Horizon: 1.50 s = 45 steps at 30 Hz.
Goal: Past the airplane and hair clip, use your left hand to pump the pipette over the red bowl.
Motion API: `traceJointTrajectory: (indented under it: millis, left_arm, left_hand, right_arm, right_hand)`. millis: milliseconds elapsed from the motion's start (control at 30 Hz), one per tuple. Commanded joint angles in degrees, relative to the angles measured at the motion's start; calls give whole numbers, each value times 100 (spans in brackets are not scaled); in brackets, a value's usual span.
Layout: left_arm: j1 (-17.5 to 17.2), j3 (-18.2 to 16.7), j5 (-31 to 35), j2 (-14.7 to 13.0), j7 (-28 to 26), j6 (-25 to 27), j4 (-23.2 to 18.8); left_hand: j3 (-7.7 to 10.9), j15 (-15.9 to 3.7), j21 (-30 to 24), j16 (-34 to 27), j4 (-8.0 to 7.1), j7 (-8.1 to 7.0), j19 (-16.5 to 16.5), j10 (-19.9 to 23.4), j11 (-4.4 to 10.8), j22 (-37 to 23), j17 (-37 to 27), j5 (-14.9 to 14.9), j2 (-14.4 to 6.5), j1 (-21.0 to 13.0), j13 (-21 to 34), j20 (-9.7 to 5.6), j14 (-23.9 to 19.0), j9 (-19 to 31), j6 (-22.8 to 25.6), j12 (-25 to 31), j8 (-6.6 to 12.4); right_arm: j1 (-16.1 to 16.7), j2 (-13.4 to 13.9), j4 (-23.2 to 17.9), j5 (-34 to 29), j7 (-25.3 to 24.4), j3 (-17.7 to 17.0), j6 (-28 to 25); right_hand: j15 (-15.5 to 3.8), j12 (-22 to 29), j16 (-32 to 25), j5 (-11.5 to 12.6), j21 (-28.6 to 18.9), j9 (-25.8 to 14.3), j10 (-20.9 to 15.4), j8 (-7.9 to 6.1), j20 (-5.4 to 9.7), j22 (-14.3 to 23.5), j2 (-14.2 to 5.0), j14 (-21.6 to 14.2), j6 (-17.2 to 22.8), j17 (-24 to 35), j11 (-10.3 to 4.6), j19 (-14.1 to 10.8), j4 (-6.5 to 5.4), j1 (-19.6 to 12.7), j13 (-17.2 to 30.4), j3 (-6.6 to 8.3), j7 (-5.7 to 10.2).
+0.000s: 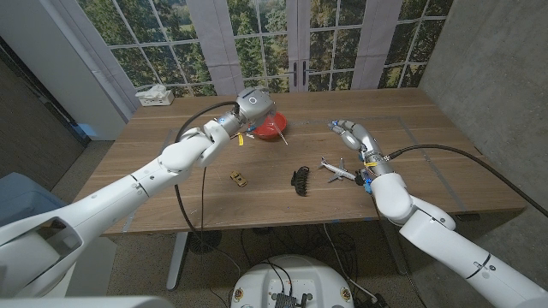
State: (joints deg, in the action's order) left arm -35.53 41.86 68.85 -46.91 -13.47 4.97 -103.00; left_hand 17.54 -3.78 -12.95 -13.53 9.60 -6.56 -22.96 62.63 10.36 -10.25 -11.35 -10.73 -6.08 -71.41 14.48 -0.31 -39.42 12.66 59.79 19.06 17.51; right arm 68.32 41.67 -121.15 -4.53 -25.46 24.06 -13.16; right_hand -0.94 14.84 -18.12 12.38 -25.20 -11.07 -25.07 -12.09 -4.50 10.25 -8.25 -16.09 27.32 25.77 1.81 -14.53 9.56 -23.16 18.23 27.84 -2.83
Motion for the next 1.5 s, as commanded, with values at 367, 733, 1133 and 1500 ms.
traceJointTrajectory:
  millis: [367, 733, 1133, 1500]
  left_arm:
    - [161, 104, 257, 57, 5, -66, -57]
    - [221, 122, 377, 79, 181, -92, -150]
    - [277, 154, 513, 122, 325, -128, -215]
    - [281, 155, 577, 151, 386, -138, -272]
  left_hand:
    - [-36, -998, 21, 32, 17, -20, -51, 272, 195, -30, -5, -40, -10, -73, 248, -20, -64, 13, 21, 17, 17]
    - [-50, -998, 26, 44, 15, -35, -50, 284, 196, -30, -6, -41, -12, -73, 252, -25, -68, 15, 27, 8, 17]
    - [-60, -999, 36, 55, 15, -35, -41, 294, 198, -31, -8, -44, -16, -78, 279, -20, -75, 17, 25, 11, 14]
    - [-68, -999, 38, 61, 15, -40, -44, 292, 197, -31, -10, -45, -17, -78, 295, -21, -81, 18, 25, 7, 13]
  right_arm:
    - [-326, 109, -70, -277, 284, 350, -198]
    - [-370, 125, -89, -344, 391, 451, -183]
    - [-435, 110, -109, -676, 371, 635, -240]
    - [-469, 24, -119, -1000, 279, 751, -247]
  right_hand:
    - [-49, -25, -41, 54, 35, -12, 1, 8, 17, 13, 17, 29, -16, 9, -54, -30, 12, -92, 20, 42, 63]
    - [-70, -44, -33, 68, 59, -13, 23, 6, 19, 11, 35, 48, -15, 2, -116, -34, 36, -181, 26, 54, 95]
    - [-115, -67, -20, 75, 81, -16, 49, -6, 20, 9, 92, 69, 6, -11, -170, -46, 77, -296, 26, 65, 153]
    - [-189, -79, -19, 36, 81, -26, 30, -71, 23, 7, 266, 43, 145, -37, -253, -155, 135, -534, 19, 63, 260]
